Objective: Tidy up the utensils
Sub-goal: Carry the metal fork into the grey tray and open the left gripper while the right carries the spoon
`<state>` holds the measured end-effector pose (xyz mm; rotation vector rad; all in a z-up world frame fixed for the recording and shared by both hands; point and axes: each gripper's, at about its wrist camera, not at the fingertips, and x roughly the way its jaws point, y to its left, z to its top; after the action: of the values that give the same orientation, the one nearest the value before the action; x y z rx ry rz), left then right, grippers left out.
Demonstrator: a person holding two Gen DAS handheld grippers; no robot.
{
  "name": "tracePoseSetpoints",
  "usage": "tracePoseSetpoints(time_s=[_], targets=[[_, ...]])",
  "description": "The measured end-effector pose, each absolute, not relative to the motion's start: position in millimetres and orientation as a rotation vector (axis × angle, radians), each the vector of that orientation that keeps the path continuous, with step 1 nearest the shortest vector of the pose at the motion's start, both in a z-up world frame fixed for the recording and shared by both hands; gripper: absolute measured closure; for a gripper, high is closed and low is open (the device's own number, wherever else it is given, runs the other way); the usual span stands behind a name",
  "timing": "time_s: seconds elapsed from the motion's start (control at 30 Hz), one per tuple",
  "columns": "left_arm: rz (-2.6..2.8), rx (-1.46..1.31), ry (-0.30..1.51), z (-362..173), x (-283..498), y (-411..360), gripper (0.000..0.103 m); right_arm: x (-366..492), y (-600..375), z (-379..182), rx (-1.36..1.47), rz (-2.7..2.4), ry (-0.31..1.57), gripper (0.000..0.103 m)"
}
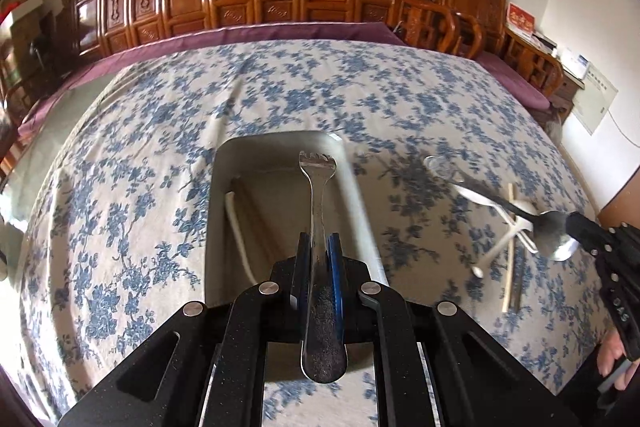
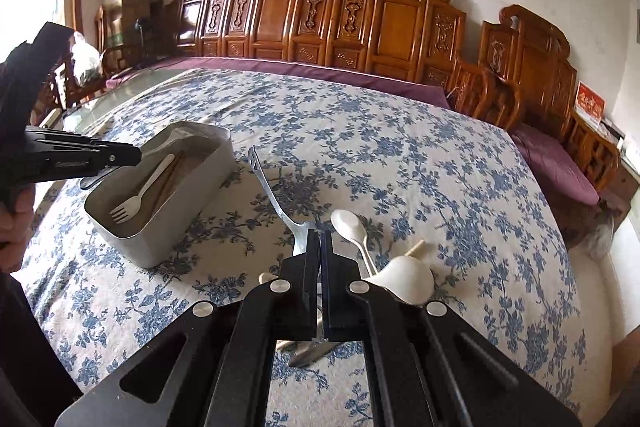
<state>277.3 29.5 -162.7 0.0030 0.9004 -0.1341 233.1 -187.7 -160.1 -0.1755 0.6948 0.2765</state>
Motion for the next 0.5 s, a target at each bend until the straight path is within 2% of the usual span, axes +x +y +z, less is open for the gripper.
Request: tracePoseSetpoints(time_s=[0.5], targets=[[-0.115, -0.020, 0.961, -200, 300, 47, 0.095, 251, -150, -158, -0.222, 0.324, 0.686, 0.101]])
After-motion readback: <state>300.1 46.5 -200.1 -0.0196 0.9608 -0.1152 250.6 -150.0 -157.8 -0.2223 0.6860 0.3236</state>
